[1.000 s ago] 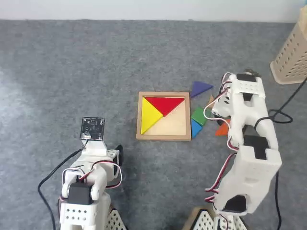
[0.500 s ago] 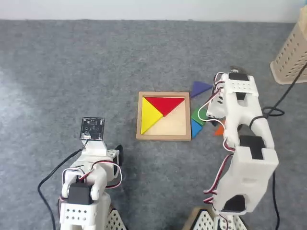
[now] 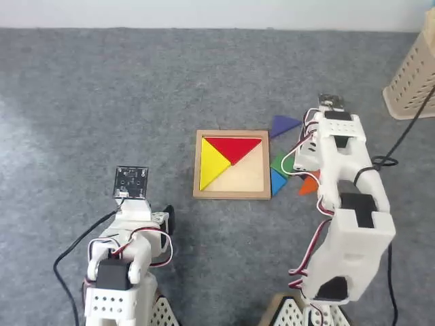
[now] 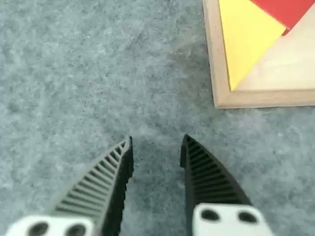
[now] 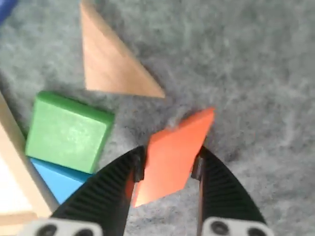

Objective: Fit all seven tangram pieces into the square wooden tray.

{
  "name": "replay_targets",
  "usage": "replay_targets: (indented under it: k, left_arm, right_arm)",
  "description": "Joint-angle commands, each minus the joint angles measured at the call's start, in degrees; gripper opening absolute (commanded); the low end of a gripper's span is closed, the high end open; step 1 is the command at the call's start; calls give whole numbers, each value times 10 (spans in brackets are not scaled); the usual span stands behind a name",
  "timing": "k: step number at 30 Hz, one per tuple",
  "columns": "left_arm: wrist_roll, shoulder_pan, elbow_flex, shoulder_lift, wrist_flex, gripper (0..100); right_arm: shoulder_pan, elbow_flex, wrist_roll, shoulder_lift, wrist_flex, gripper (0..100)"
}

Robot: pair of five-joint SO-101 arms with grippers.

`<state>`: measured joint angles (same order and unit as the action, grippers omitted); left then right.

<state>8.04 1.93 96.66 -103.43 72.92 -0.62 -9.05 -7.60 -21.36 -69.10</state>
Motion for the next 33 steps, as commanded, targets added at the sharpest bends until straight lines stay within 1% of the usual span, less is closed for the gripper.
replay_targets:
  k: [1, 3, 6, 7, 8, 11, 15, 20, 24, 28, 31, 33]
  left_arm:
    - [4, 2, -1, -11, -4, 152]
    - [4, 2, -1, -11, -4, 152]
    - [4, 2, -1, -11, -4, 152]
    - [4, 2, -1, -11, -4, 152]
    - [4, 2, -1, -11, -4, 152]
    - [4, 2, -1, -11, -4, 152]
    - [4, 2, -1, -11, -4, 152]
    - [4, 2, -1, -11, -4, 152]
    - [4, 2, -1, -11, -4, 152]
    - [4, 2, -1, -11, -4, 152]
    - [4, 2, -1, -11, -4, 152]
    - [4, 2, -1, -11, -4, 152]
  right_arm:
    - [-5, -4, 5, 36, 6, 143]
    - [-1, -4, 49, 39, 3, 127]
    - [1, -3, 171, 40, 5, 19]
    - [0, -3, 209, 40, 2, 1]
    - [-1, -3, 237, 40, -1, 19]
    - [-22, -5, 277, 45, -15, 62]
    - [-85, -46, 316, 103, -21, 44]
    - [-145, -189, 342, 247, 11, 46]
    - [-149, -302, 375, 363, 28, 44]
    - [-153, -356, 386, 461, 28, 45]
    - [-157, -353, 382, 485, 20, 49]
    - [-138, -347, 361, 467, 22, 69]
